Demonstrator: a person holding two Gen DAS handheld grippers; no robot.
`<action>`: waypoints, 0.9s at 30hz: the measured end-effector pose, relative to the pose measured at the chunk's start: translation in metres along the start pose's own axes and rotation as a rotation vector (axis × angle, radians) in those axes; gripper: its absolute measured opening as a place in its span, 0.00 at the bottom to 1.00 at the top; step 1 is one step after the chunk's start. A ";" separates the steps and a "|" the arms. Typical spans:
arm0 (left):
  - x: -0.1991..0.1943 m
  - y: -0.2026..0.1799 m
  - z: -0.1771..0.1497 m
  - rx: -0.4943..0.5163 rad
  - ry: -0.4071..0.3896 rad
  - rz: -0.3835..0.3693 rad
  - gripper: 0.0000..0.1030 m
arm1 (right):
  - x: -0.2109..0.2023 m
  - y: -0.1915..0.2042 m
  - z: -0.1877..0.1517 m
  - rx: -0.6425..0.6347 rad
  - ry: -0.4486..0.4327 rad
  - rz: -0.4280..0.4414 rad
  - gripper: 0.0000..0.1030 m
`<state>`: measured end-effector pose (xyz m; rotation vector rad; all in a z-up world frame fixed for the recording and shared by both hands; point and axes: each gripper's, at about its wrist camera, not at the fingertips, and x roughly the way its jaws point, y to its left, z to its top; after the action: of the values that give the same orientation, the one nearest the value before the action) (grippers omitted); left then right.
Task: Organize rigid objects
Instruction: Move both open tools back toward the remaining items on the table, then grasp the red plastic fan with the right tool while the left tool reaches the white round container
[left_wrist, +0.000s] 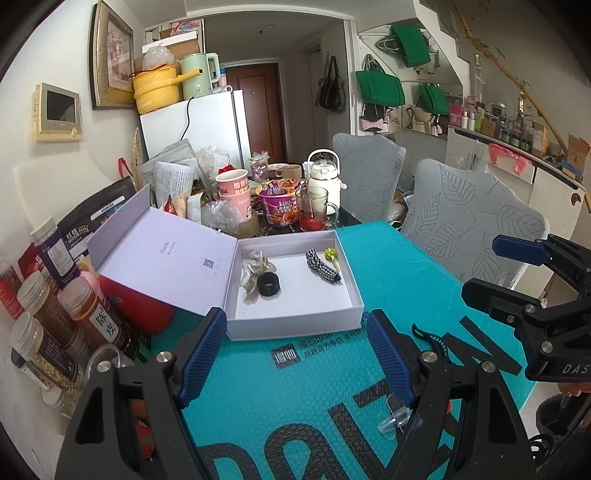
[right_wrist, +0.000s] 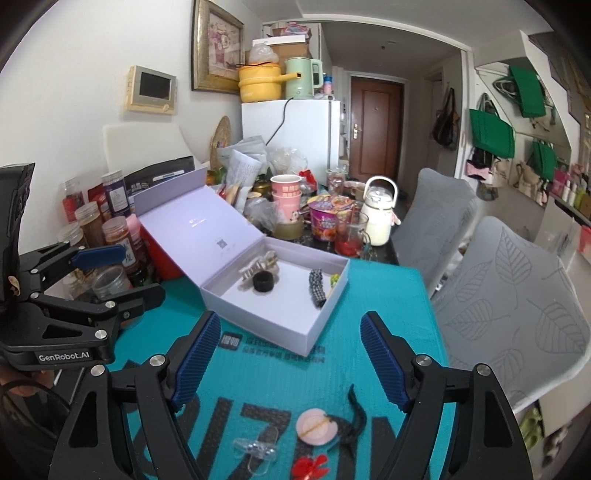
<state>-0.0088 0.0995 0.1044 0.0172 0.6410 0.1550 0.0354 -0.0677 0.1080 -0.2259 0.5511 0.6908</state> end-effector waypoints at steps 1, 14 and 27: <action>0.000 0.000 -0.003 -0.002 0.006 -0.002 0.76 | -0.001 0.001 -0.003 0.000 0.002 -0.001 0.77; 0.011 -0.010 -0.049 -0.022 0.092 -0.063 0.76 | 0.002 0.008 -0.055 0.051 0.076 -0.010 0.78; 0.029 -0.013 -0.087 -0.080 0.166 -0.148 0.76 | 0.012 0.007 -0.107 0.113 0.128 -0.049 0.78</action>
<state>-0.0360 0.0878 0.0164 -0.1214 0.7989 0.0387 -0.0055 -0.0959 0.0119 -0.1783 0.7028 0.5986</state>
